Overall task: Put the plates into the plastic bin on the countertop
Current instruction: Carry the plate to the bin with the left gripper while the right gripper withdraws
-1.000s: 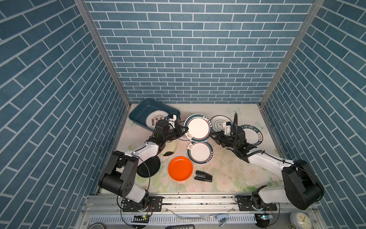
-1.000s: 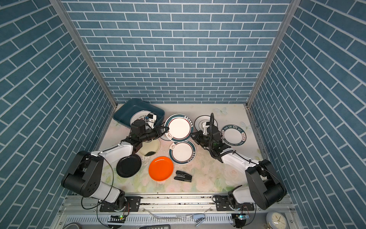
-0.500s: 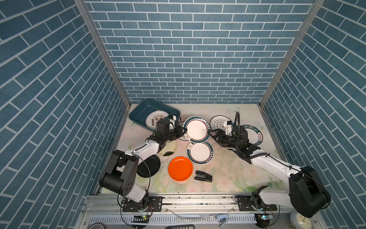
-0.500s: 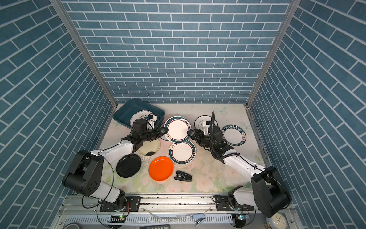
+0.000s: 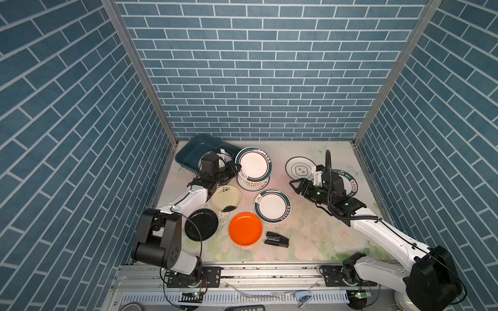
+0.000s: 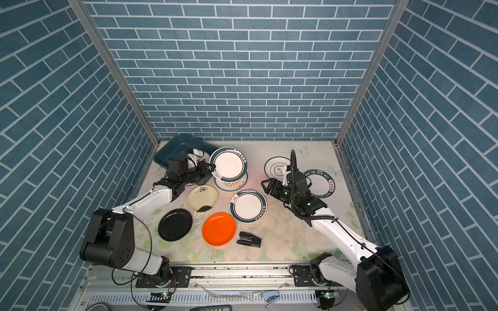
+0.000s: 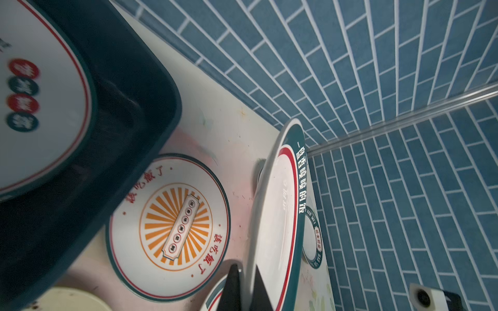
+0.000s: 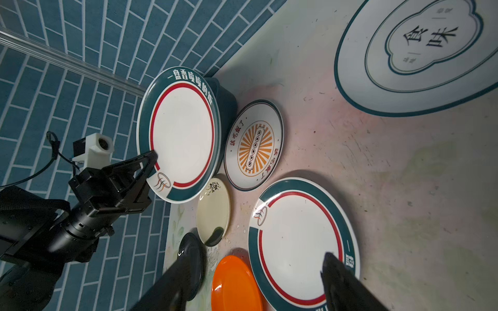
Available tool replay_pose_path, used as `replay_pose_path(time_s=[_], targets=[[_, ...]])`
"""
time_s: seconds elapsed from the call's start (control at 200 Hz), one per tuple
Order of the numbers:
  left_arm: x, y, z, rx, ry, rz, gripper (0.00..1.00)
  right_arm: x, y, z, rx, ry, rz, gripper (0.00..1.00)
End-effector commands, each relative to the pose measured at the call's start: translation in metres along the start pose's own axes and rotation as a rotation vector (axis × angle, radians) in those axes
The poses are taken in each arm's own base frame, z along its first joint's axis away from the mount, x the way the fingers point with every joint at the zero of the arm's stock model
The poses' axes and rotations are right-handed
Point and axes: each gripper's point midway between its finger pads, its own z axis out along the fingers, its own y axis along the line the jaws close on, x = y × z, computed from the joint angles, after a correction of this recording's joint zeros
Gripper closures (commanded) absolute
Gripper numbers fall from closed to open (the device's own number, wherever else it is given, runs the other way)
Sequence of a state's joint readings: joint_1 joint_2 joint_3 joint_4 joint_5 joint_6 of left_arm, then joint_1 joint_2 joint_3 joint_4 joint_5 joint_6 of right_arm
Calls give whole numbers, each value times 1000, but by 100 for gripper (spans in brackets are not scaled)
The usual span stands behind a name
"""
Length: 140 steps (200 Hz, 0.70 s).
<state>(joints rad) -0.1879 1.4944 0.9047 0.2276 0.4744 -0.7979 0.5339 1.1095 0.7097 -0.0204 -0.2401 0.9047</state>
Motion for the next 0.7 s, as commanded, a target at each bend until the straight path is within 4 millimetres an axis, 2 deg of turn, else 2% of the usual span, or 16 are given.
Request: replay_pose_path(time_s=[0.0,0.18,0.375,0.49,0.695], targets=[[-47,4,-17,-21,-133,-7,100,2,-12,-9,56,-15,-51,23],[-96,38,-37,-184,-229,4,100,2,-18,-18,88,-25,-75,23],[-130,78,-50,-293,-291,-35,100,-1,-22,-27,121,-47,-91,23],[-138,100,-49,-381,-271,-25,100,-3,-24,-32,132,-65,-95,23],[-134,138,-40,-496,-205,-31,100,0,-31,-41,153,-73,-92,23]])
